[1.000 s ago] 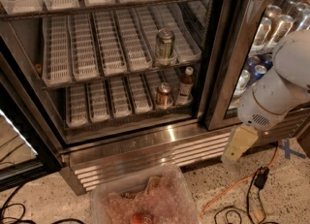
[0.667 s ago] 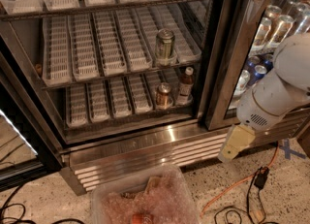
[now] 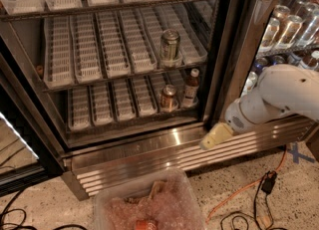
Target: Pick blue plastic bottle from bottom shelf of fridge
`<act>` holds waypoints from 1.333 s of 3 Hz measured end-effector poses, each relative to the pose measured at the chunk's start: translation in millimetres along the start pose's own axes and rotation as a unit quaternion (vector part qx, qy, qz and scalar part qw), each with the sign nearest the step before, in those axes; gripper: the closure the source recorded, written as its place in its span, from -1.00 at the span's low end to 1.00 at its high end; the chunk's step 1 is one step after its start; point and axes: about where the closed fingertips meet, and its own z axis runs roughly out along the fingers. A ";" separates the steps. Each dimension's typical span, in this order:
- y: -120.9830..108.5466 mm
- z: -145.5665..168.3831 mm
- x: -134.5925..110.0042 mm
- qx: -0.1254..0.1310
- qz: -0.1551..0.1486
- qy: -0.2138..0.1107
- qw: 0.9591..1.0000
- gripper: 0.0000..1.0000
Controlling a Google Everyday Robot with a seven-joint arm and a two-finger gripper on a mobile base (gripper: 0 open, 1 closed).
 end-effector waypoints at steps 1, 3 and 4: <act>-4.5 45.7 -13.6 0.016 0.029 -0.039 0.999 -1.00; -17.4 42.6 -29.9 0.040 0.031 -0.071 0.996 -1.00; -30.4 52.6 -38.6 0.056 0.060 -0.095 0.992 -1.00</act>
Offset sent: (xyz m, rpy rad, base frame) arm 0.0203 0.0172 -0.0301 0.0458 -0.0398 -0.0520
